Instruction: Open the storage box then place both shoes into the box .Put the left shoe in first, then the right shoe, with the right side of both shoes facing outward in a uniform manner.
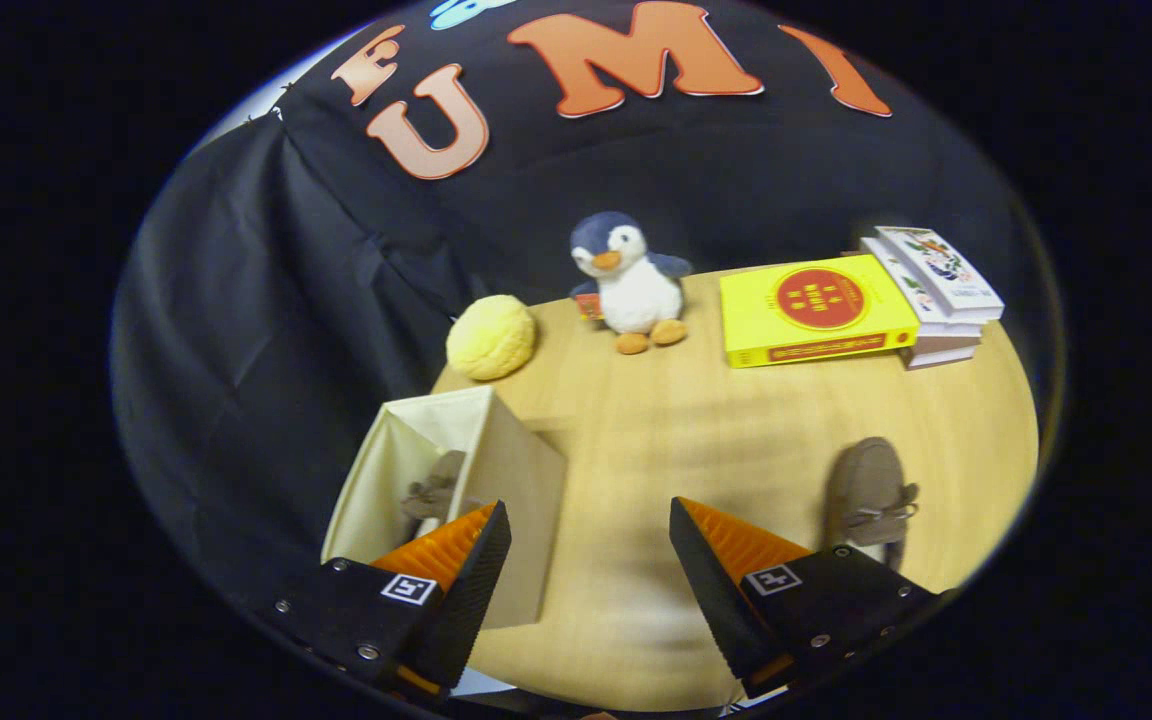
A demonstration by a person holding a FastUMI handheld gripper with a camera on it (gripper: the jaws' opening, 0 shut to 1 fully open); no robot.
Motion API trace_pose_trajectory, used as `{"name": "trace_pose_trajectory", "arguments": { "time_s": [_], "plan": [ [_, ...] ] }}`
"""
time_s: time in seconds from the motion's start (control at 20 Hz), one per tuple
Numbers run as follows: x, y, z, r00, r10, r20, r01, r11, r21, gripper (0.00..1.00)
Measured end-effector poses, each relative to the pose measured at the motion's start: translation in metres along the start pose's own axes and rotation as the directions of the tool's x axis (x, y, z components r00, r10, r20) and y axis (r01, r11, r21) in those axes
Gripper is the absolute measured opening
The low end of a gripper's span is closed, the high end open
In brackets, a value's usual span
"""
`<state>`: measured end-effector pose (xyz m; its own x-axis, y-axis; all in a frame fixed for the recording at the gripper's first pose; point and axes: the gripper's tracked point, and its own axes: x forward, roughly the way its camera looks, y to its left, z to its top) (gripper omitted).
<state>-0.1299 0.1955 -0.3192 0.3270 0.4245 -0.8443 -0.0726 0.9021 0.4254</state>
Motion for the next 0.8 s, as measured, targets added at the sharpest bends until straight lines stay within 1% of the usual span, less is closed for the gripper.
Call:
{"name": "trace_pose_trajectory", "arguments": {
  "time_s": [0.1,0.25,0.35,0.5,0.55,0.65,0.8],
  "plan": [
    [-0.007,-0.045,-0.010,0.998,-0.070,-0.001,0.070,0.997,-0.009,0.96],
    [-0.013,-0.100,-0.027,0.990,-0.143,-0.010,0.143,0.989,-0.024,0.96],
    [-0.014,-0.131,-0.039,0.984,-0.177,-0.015,0.176,0.984,-0.027,0.96],
    [-0.009,-0.171,-0.059,0.973,-0.228,-0.043,0.226,0.972,-0.059,0.91],
    [-0.009,-0.183,-0.067,0.968,-0.244,-0.060,0.240,0.968,-0.069,0.90],
    [-0.004,-0.193,-0.078,0.969,-0.236,-0.078,0.230,0.971,-0.070,0.87],
    [0.005,-0.210,-0.087,0.969,-0.235,-0.082,0.227,0.970,-0.091,0.79]
  ]
}}
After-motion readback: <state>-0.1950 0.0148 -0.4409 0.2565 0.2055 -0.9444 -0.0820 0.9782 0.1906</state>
